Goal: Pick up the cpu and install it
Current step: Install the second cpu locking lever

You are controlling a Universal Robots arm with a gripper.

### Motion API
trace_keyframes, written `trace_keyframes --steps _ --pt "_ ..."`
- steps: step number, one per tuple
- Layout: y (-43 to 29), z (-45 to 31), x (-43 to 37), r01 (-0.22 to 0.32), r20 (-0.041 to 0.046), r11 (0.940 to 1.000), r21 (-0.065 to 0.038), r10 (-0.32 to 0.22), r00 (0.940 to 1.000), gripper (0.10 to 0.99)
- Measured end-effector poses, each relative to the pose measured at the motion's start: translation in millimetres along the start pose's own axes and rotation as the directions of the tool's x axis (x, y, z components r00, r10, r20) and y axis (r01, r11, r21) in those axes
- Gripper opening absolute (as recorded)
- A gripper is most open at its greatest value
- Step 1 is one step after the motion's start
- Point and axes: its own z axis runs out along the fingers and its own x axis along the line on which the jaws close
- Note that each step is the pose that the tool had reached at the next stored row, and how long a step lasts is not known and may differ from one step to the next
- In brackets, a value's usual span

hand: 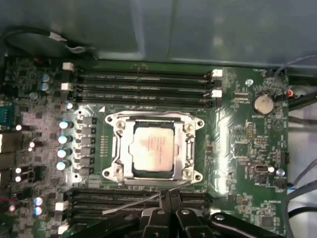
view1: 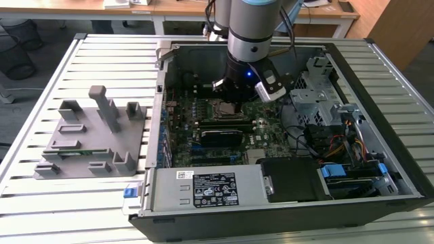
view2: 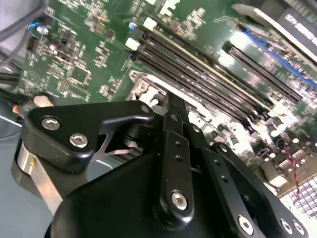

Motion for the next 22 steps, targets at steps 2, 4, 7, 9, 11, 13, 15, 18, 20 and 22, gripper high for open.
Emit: trace_keyframes --steps 2,4,7,9,11,13,15,18,20,22 --pt "-0.9 -0.1 2.1 0.0 -0.0085 1.0 0.0 0.0 1.0 0.106" --pt "-3.8 0.2 4.1 0.0 -0.0097 1.0 -0.001 0.0 1.0 0.106" --pt "-6.4 0.8 13.5 0.0 -0.0098 1.0 -0.001 0.0 1.0 0.106" --pt "-6.8 1.3 20.5 0.0 -0.0098 1.0 -0.001 0.0 1.0 0.106" --pt "-6.7 2.2 26.3 0.0 -0.0098 1.0 -0.001 0.0 1.0 0.106" --pt "-6.8 4.1 30.5 -0.001 -0.0101 1.0 -0.001 0.001 0.9999 0.106" --pt "-7.0 7.6 31.9 -0.001 -0.0102 1.0 -0.001 0.0 0.9999 0.106" --pt "-7.1 13.0 32.0 0.0 -0.0102 1.0 -0.001 0.0 0.9999 0.106" --pt "-7.1 15.9 32.1 -0.001 -0.0104 1.0 -0.002 0.0 0.9999 0.106" --pt "-7.4 16.5 32.1 -0.001 -0.0108 0.9998 -0.019 0.001 0.9999 0.106"
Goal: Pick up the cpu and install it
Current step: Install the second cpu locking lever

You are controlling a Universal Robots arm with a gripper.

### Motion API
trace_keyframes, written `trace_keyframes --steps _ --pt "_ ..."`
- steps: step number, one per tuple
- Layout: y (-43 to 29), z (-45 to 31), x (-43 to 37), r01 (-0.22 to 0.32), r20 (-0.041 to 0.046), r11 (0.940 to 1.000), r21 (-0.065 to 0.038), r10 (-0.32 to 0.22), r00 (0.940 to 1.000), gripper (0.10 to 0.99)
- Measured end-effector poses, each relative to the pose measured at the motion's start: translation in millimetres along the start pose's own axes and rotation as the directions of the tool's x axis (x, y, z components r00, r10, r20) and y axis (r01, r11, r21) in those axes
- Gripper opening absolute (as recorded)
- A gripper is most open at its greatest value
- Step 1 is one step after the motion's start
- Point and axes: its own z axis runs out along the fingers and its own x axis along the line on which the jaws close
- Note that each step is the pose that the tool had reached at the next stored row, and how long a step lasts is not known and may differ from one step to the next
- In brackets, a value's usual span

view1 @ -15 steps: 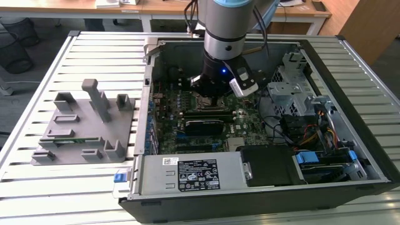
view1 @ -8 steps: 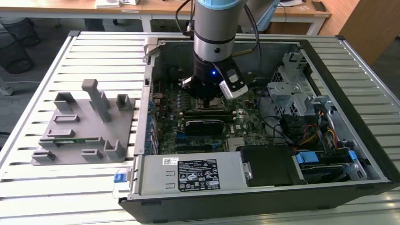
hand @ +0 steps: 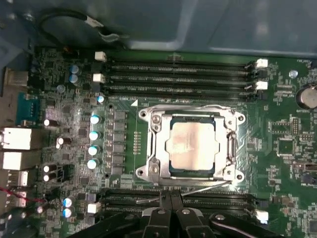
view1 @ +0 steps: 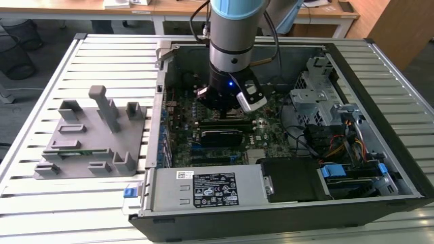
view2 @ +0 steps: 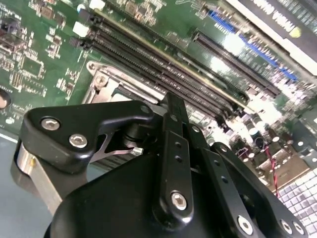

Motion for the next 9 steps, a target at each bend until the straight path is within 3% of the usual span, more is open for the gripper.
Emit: trace_keyframes --steps 2,3,9 --pt "-1.1 0.1 0.0 0.0 0.0006 0.9995 -0.031 0.0 1.0 0.106" --pt "-2.1 0.1 0.0 0.0 0.0009 0.9992 -0.041 0.0 1.0 0.106" --pt "-12.8 -0.2 2.2 0.0 0.0013 0.9983 -0.059 0.0 1.0 0.106"
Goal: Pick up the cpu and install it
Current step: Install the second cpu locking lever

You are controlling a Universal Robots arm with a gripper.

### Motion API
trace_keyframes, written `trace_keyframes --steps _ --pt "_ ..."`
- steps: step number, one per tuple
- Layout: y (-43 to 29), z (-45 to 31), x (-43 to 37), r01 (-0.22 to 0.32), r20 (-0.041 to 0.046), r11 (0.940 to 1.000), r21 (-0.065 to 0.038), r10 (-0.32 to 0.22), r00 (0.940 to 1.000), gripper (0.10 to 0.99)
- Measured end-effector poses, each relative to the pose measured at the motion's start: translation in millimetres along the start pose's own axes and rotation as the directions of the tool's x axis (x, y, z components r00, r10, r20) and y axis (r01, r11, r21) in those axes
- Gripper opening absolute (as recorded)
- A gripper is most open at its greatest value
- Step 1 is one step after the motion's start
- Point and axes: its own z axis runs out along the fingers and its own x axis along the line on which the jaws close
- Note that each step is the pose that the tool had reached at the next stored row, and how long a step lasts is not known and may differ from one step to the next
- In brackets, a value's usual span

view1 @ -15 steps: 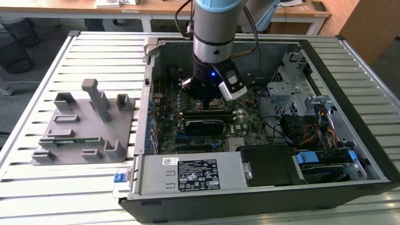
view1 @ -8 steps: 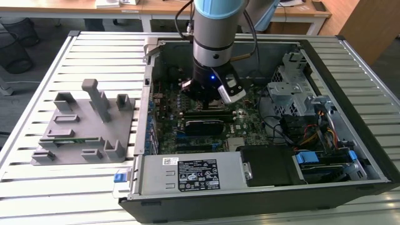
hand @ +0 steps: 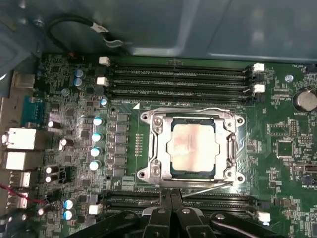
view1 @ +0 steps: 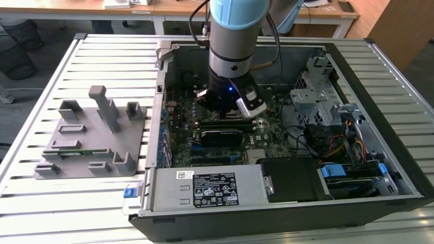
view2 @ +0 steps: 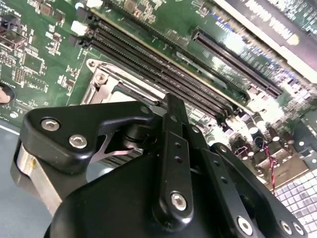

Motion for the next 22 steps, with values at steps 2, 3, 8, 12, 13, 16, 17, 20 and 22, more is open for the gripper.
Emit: trace_keyframes --steps 2,3,8,12,13,16,17,20,22 --pt "-0.8 0.7 1.2 0.0 -0.0004 1.0 -0.005 0.0 1.0 0.106" --pt "-1.0 1.2 1.9 0.0 -0.0007 1.0 -0.007 0.0 1.0 0.106" --pt "-1.6 4.9 4.2 0.0 -0.001 0.9998 -0.018 0.0 1.0 0.106" --pt "-2.1 9.0 4.6 0.0 -0.0006 0.9995 -0.032 0.0 1.0 0.106" --pt "-2.2 9.9 4.6 0.0 -0.0004 0.9994 -0.035 0.0 1.0 0.106" --pt "-2.7 10.9 4.7 0.0 0.0 0.9987 -0.051 0.0 1.0 0.106" --pt "-3.1 11.0 4.8 0.0 0.0001 0.9985 -0.054 0.0 1.0 0.106" --pt "-7.4 10.8 5.4 0.0 0.0 0.9985 -0.055 0.0 1.0 0.106" --pt "-9.5 10.5 6.6 0.0 0.0001 0.9984 -0.056 0.0 1.0 0.106"
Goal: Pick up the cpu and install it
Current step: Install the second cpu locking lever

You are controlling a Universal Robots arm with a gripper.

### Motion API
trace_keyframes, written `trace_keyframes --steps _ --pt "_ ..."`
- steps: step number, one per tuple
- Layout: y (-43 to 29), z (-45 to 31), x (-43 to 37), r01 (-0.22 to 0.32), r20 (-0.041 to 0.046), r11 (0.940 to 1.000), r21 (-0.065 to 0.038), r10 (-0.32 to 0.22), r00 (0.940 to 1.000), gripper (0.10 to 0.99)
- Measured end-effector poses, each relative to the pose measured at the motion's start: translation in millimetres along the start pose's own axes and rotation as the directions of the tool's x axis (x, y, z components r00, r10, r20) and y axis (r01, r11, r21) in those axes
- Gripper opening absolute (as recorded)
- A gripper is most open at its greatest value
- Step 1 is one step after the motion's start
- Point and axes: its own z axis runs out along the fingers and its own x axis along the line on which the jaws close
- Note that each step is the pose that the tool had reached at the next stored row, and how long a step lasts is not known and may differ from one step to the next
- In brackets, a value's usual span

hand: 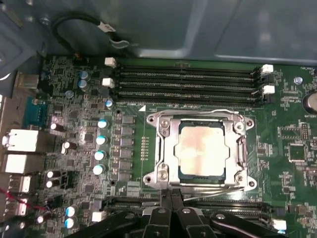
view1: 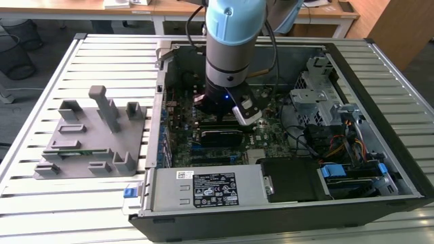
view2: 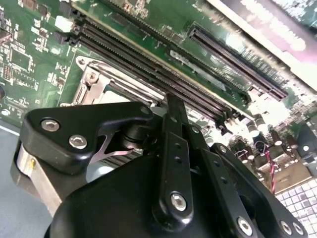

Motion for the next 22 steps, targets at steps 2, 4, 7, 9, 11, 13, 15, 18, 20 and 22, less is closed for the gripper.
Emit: trace_keyframes --steps 2,4,7,9,11,13,15,18,20,22 --pt "-1.4 -0.3 1.8 0.0 -0.0001 1.0 -0.002 0.0 1.0 0.106" --pt "-2.5 -0.5 3.8 0.0 0.0001 1.0 -0.006 0.0 1.0 0.106" --pt "-3.9 -0.5 6.8 0.0 0.0004 0.9998 -0.019 0.0 1.0 0.106" --pt "-4.2 0.5 8.3 0.0 0.0006 0.9996 -0.027 0.0 1.0 0.106" --pt "-4.6 2.2 9.5 0.0 0.0009 0.9994 -0.034 0.0 1.0 0.106" --pt "-5.0 4.3 9.9 0.0 0.0011 0.9991 -0.043 0.0 1.0 0.106" --pt "-5.4 6.2 10.1 0.0 0.0013 0.9986 -0.053 0.0 1.0 0.106" --pt "-5.8 8.3 10.3 0.0 0.0019 0.9975 -0.071 0.0 1.0 0.106" --pt "-5.9 9.2 10.6 0.0 0.0022 0.9966 -0.082 0.0 1.0 0.106" --pt "-6.1 10.0 10.9 0.0 0.0025 0.9957 -0.092 0.0 1.0 0.106"
